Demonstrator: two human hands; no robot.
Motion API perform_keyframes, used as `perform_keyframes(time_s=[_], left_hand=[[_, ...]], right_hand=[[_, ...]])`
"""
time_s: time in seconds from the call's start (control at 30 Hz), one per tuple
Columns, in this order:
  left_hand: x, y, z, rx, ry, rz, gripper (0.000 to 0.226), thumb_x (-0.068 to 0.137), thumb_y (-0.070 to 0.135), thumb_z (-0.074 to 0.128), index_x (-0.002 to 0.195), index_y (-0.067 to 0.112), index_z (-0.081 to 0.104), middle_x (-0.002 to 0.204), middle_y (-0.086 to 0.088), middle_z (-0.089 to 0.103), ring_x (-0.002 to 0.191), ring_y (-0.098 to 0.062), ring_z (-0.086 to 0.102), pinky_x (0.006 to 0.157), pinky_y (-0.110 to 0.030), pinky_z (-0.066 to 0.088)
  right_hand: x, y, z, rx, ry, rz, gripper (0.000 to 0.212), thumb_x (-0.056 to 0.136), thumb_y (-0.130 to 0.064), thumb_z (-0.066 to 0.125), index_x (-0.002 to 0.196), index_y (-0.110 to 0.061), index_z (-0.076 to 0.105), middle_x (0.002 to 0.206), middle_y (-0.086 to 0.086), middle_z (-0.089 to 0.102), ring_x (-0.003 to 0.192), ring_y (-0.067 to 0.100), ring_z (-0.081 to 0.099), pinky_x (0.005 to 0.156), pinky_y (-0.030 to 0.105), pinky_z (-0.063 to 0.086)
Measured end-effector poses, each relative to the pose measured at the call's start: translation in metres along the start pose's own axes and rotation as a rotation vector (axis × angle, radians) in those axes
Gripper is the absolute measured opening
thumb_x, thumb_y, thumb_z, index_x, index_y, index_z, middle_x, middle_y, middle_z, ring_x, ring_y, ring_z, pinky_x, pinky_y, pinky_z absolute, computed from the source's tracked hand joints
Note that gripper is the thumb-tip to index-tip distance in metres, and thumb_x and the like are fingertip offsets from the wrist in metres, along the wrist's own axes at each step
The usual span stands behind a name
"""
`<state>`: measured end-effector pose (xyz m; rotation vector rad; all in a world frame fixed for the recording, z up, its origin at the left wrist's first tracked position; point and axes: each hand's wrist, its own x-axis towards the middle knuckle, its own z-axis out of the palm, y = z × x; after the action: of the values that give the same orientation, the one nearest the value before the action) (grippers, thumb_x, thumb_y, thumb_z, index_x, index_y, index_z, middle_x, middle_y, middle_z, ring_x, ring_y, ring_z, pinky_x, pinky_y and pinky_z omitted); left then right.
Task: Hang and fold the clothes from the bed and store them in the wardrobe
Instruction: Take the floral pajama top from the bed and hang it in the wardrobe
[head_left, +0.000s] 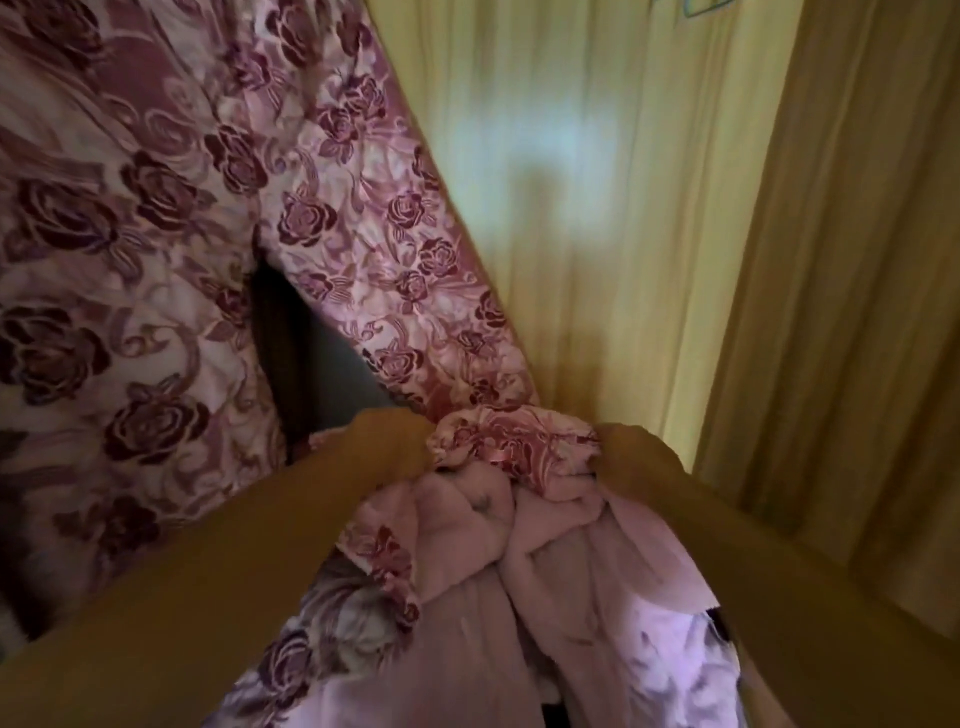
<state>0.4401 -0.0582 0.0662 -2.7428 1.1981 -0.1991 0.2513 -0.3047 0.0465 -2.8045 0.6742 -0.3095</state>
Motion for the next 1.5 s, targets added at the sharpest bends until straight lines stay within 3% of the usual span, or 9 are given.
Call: perform_keyframes(time_s=[0.17,0.37,0.5,0.67,1.0,1.17,1.3,1.4,1.5], left_hand=[[-0.017,-0.011,0.034,-0.147,-0.174,-0.011,0.056,0.098,0.054,0.039,0.147,0.028,0.041,0.152,-0.004,0.047,0.134,-0.029,0.049,0.111,-0.042,0.039],[-0.028,-0.012,-0.031,-0.193,-0.081,0.004,0.052,0.089,0.053,0.057,0.131,0.021,0.059,0.136,-0.006,0.059,0.12,-0.026,0.057,0.103,-0.037,0.046],[-0.037,-0.005,-0.101,-0.212,-0.088,0.03,0.041,0.091,0.049,0.054,0.114,0.018,0.067,0.121,-0.005,0.064,0.105,-0.025,0.06,0.096,-0.04,0.05],[-0.059,0.014,-0.195,-0.221,-0.038,0.082,0.042,0.095,0.045,0.056,0.122,0.014,0.067,0.128,-0.004,0.061,0.112,-0.024,0.061,0.097,-0.04,0.052],[-0.102,0.006,-0.349,-0.166,0.295,0.08,0.048,0.096,0.046,0.054,0.13,0.014,0.063,0.127,-0.004,0.064,0.114,-0.025,0.06,0.102,-0.041,0.05],[-0.11,0.005,-0.381,-0.183,0.383,0.067,0.048,0.095,0.047,0.055,0.131,0.017,0.063,0.131,-0.003,0.061,0.115,-0.024,0.059,0.102,-0.04,0.049],[-0.112,0.008,-0.384,-0.18,0.398,0.082,0.048,0.094,0.047,0.055,0.132,0.017,0.061,0.13,-0.001,0.061,0.111,-0.022,0.058,0.101,-0.04,0.049],[-0.114,0.007,-0.383,-0.169,0.406,0.097,0.048,0.095,0.045,0.054,0.134,0.018,0.06,0.131,-0.001,0.061,0.114,-0.022,0.058,0.102,-0.039,0.048],[-0.115,0.002,-0.381,-0.168,0.409,0.106,0.048,0.095,0.044,0.054,0.136,0.018,0.058,0.13,0.0,0.062,0.115,-0.022,0.059,0.102,-0.039,0.049]], right_hand=[[0.001,-0.005,0.03,0.022,0.006,-0.01,0.054,0.093,-0.031,0.058,0.145,-0.023,0.046,0.144,0.003,0.052,0.124,0.028,0.057,0.086,0.03,0.043],[-0.007,-0.035,-0.044,-0.074,-0.178,0.022,0.061,0.075,-0.056,0.064,0.125,-0.022,0.058,0.124,0.007,0.062,0.109,0.029,0.062,0.095,0.043,0.053],[-0.012,-0.068,-0.112,-0.115,-0.152,-0.052,0.049,0.084,-0.039,0.059,0.125,-0.013,0.064,0.127,0.0,0.062,0.115,0.028,0.06,0.091,0.037,0.051],[-0.031,-0.099,-0.195,-0.197,0.019,-0.06,0.057,0.092,-0.05,0.057,0.132,-0.01,0.06,0.132,0.008,0.059,0.114,0.026,0.058,0.09,0.037,0.05],[-0.068,-0.121,-0.347,-0.231,0.508,0.016,0.05,0.094,-0.064,0.049,0.093,-0.014,0.055,0.108,0.011,0.064,0.09,0.028,0.054,0.073,0.033,0.043],[-0.08,-0.141,-0.385,-0.067,0.834,0.013,0.056,0.092,-0.067,0.05,0.102,-0.012,0.049,0.114,0.018,0.065,0.108,0.038,0.061,0.075,0.038,0.043],[-0.08,-0.161,-0.402,0.107,0.909,0.002,0.061,0.097,-0.057,0.05,0.124,-0.002,0.044,0.108,0.022,0.066,0.1,0.04,0.066,0.074,0.037,0.046],[-0.079,-0.168,-0.413,0.091,0.862,0.024,0.03,0.103,-0.033,0.048,0.102,-0.003,0.052,0.097,0.021,0.069,0.083,0.036,0.07,0.075,0.037,0.056],[-0.075,-0.167,-0.421,0.073,0.893,0.038,0.007,0.097,-0.002,0.053,0.096,0.0,0.059,0.101,0.022,0.07,0.094,0.038,0.069,0.081,0.043,0.059]])
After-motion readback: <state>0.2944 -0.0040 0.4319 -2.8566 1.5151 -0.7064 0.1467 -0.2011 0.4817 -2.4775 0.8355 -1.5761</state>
